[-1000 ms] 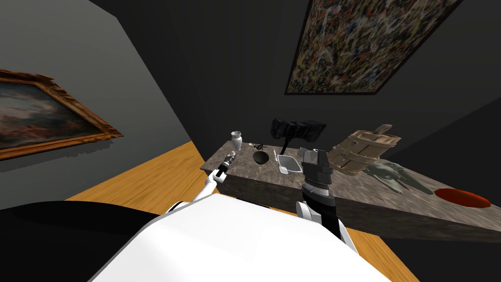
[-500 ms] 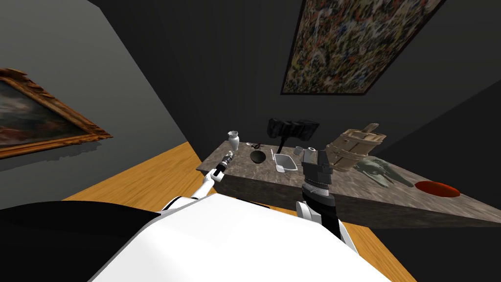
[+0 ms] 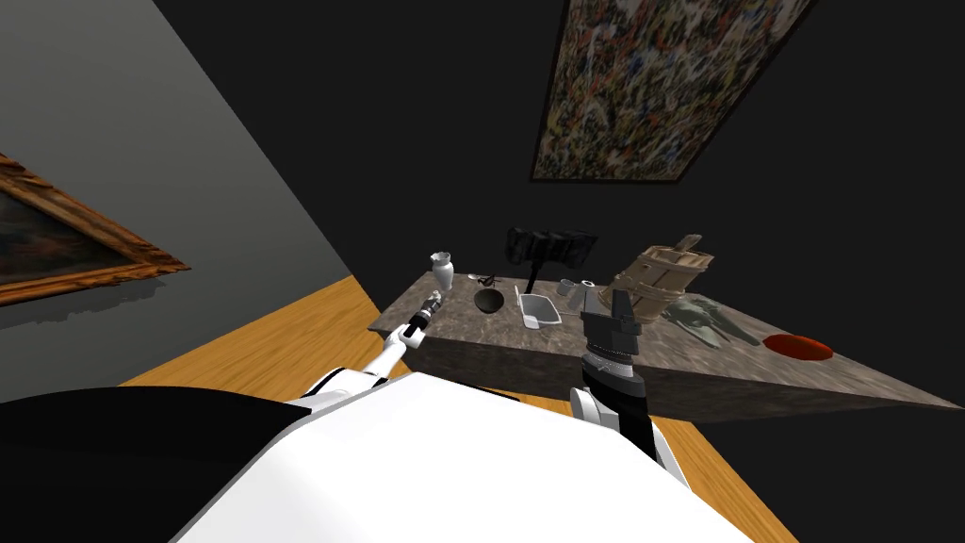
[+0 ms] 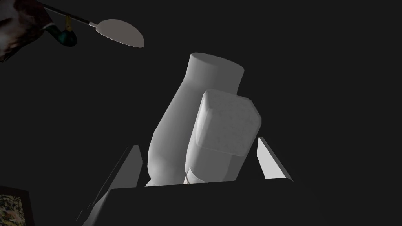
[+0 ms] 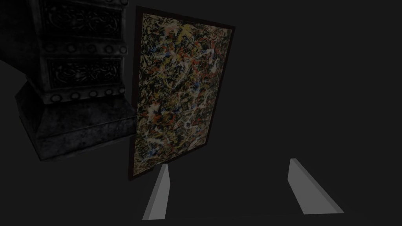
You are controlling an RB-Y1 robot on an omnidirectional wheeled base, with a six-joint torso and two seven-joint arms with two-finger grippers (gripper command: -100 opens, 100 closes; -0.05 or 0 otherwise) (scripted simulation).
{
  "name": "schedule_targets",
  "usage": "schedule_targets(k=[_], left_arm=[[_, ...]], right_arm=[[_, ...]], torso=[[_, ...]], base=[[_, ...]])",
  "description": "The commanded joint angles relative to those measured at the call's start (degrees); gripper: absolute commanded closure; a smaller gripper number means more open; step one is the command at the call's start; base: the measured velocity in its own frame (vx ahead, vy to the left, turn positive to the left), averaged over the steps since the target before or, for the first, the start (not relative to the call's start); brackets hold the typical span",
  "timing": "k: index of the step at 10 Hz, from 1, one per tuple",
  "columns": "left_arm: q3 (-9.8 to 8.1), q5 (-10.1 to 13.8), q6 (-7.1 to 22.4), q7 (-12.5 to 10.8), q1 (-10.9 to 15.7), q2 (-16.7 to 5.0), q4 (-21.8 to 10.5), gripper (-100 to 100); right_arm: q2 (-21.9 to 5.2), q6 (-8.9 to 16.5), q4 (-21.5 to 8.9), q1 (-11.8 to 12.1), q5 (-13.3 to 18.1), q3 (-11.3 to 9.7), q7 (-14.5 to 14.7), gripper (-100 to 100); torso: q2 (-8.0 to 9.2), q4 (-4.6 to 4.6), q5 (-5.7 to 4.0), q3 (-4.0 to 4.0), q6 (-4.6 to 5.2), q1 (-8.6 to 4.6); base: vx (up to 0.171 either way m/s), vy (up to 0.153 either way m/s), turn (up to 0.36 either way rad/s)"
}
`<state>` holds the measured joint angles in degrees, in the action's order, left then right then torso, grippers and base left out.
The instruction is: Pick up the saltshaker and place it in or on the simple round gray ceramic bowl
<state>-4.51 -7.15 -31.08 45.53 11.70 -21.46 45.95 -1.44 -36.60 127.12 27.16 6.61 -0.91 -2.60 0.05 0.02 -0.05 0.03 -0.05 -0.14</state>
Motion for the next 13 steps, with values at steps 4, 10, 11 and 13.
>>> schedule_targets(k=[4,10,11,13], left_arm=[[2.31,7.30,-3.25,1.07,2.51,-5.42,-6.97,-100],[1.97,6.39,-3.27,0.94,2.50,-4.71,-6.63,100],[1.97,6.38,-3.26,0.97,2.49,-4.73,-6.64,0],[1.00,3.19,-1.48,0.45,1.18,-2.38,-3.18,100]], right_arm=[[0.00,0.00,0.00,0.00,0.00,0.00,0.00,0],[0.00,0.00,0.00,0.00,0.00,0.01,0.00,0],[0.00,0.00,0.00,0.00,0.00,0.01,0.00,0],[-0.01,0.00,0.00,0.01,0.00,0.01,0.00,0]], torso=[[0.01,0.00,-0.01,0.00,-0.02,-0.03],[-0.06,-0.06,0.00,-0.06,-0.01,0.09],[-0.05,-0.05,0.02,-0.05,-0.01,0.11],[-0.03,-0.07,0.08,-0.04,-0.08,0.30]], base=[[-0.004,-0.050,-0.071],[0.000,-0.003,-0.002],[0.000,0.000,0.000],[0.002,0.055,0.102]])
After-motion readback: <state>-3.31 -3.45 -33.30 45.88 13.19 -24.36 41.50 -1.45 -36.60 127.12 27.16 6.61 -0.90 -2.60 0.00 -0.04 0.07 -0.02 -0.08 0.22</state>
